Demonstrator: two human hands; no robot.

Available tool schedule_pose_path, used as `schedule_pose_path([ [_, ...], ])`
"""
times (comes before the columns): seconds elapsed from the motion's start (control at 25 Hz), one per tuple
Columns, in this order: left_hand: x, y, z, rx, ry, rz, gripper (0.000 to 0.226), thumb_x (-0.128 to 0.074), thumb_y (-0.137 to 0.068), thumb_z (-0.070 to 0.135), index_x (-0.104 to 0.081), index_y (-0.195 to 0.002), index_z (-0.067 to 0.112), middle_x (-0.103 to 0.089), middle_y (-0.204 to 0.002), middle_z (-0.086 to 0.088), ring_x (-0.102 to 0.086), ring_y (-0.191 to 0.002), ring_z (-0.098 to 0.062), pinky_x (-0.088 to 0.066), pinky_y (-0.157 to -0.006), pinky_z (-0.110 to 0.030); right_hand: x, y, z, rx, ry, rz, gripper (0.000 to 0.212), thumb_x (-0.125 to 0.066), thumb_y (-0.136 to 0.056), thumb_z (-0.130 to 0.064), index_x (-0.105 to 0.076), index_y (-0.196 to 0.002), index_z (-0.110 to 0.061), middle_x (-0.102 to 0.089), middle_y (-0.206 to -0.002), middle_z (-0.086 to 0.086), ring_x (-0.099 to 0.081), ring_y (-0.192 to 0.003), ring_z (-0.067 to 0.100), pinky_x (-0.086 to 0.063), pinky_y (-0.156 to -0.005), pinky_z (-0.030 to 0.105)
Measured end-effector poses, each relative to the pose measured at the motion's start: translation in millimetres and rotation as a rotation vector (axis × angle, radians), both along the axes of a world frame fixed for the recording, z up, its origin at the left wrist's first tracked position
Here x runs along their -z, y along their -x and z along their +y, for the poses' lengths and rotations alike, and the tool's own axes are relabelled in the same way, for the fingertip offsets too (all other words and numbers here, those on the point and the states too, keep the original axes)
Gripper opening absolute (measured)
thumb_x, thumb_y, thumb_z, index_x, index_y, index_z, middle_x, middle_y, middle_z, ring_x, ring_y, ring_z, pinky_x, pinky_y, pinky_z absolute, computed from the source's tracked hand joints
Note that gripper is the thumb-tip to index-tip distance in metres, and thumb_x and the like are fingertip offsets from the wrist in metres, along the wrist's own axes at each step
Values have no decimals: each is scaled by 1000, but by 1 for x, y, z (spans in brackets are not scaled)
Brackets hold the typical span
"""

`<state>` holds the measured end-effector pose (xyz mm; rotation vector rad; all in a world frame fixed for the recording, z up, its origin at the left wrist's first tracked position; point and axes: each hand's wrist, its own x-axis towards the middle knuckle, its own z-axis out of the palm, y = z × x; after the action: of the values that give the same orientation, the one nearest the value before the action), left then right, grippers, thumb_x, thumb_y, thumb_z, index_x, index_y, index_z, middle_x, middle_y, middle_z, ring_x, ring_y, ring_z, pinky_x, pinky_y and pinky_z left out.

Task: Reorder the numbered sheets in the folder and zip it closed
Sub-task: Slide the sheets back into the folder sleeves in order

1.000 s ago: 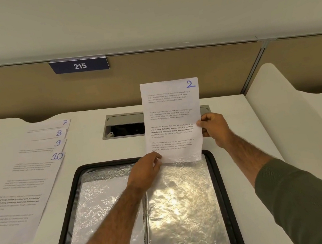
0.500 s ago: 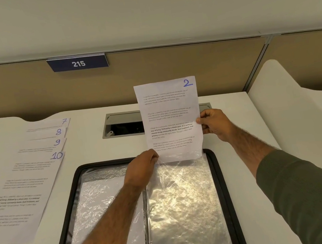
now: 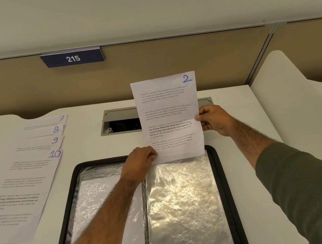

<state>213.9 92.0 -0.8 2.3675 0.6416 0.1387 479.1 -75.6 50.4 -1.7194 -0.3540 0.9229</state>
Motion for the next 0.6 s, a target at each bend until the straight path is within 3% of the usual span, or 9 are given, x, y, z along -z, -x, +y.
schedule_pose_path([
  [0.16, 8, 0, 6, 9, 35, -18, 13, -64, -94, 14, -69, -92, 26, -68, -88, 12, -63, -83, -6, -53, -76, -30, -2, -2, 2, -30, 7, 8, 7, -67, -94, -4, -64, -100, -1, -77, -96, 10, -75, -81, 23, -61, -64, 31],
  [0.32, 16, 1, 2, -173, 35, -156, 22, -64, -97, 18, -62, -118, 22, -60, -118, 7, -55, -108, -13, -51, -93, -34, 4, 6, 3, -80, 56, 14, 4, -68, -94, -5, -64, -92, -5, -77, -96, 13, -75, -78, 22, -60, -65, 33],
  [0.44, 7, -11, 7, -507, 349, -245, 47, -62, -99, 17, -47, -144, 23, -48, -140, 6, -53, -120, -15, -52, -98, -38, 10, 12, 0, -117, 104, 3, 4, -69, -93, -6, -65, -93, -4, -76, -98, 14, -75, -82, 24, -61, -70, 36],
  [0.6, -1, -25, 27, -657, 660, -272, 60, -61, -101, 18, -34, -154, 26, -56, -130, 4, -58, -115, -20, -51, -94, -38, 11, 22, -9, -146, 137, 35, 14, -69, -93, -6, -64, -103, 3, -76, -103, 12, -76, -91, 27, -63, -76, 38],
])
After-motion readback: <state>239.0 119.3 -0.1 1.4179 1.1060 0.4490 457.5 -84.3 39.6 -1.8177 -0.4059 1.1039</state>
